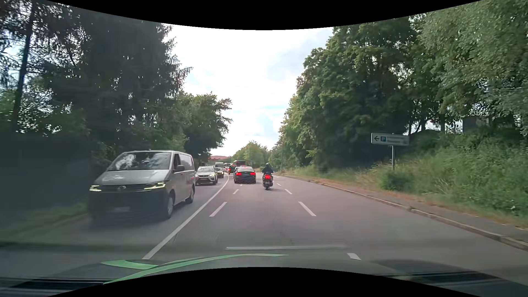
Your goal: Follow the waypoints while adhering to traffic rules and regulations
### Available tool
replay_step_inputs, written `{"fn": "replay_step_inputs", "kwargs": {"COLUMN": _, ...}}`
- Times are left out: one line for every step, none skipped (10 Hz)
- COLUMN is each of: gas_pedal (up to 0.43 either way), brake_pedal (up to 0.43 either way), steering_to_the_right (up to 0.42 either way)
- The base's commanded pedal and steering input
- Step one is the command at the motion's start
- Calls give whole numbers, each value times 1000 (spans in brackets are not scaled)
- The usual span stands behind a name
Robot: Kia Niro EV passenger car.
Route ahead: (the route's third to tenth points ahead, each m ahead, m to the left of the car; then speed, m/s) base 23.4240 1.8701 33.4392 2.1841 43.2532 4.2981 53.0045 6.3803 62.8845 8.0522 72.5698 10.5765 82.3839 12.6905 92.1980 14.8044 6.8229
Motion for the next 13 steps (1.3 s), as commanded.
{"fn": "replay_step_inputs", "kwargs": {"gas_pedal": 0, "brake_pedal": 177, "steering_to_the_right": -16}}
{"fn": "replay_step_inputs", "kwargs": {"gas_pedal": 0, "brake_pedal": 171, "steering_to_the_right": -16}}
{"fn": "replay_step_inputs", "kwargs": {"gas_pedal": 0, "brake_pedal": 171, "steering_to_the_right": -16}}
{"fn": "replay_step_inputs", "kwargs": {"gas_pedal": 0, "brake_pedal": 152, "steering_to_the_right": -16}}
{"fn": "replay_step_inputs", "kwargs": {"gas_pedal": 0, "brake_pedal": 140, "steering_to_the_right": -15}}
{"fn": "replay_step_inputs", "kwargs": {"gas_pedal": 0, "brake_pedal": 134, "steering_to_the_right": -16}}
{"fn": "replay_step_inputs", "kwargs": {"gas_pedal": 0, "brake_pedal": 122, "steering_to_the_right": -16}}
{"fn": "replay_step_inputs", "kwargs": {"gas_pedal": 0, "brake_pedal": 122, "steering_to_the_right": -16}}
{"fn": "replay_step_inputs", "kwargs": {"gas_pedal": 0, "brake_pedal": 116, "steering_to_the_right": -18}}
{"fn": "replay_step_inputs", "kwargs": {"gas_pedal": 0, "brake_pedal": 110, "steering_to_the_right": -20}}
{"fn": "replay_step_inputs", "kwargs": {"gas_pedal": 0, "brake_pedal": 110, "steering_to_the_right": -20}}
{"fn": "replay_step_inputs", "kwargs": {"gas_pedal": 0, "brake_pedal": 104, "steering_to_the_right": -20}}
{"fn": "replay_step_inputs", "kwargs": {"gas_pedal": 0, "brake_pedal": 104, "steering_to_the_right": -20}}
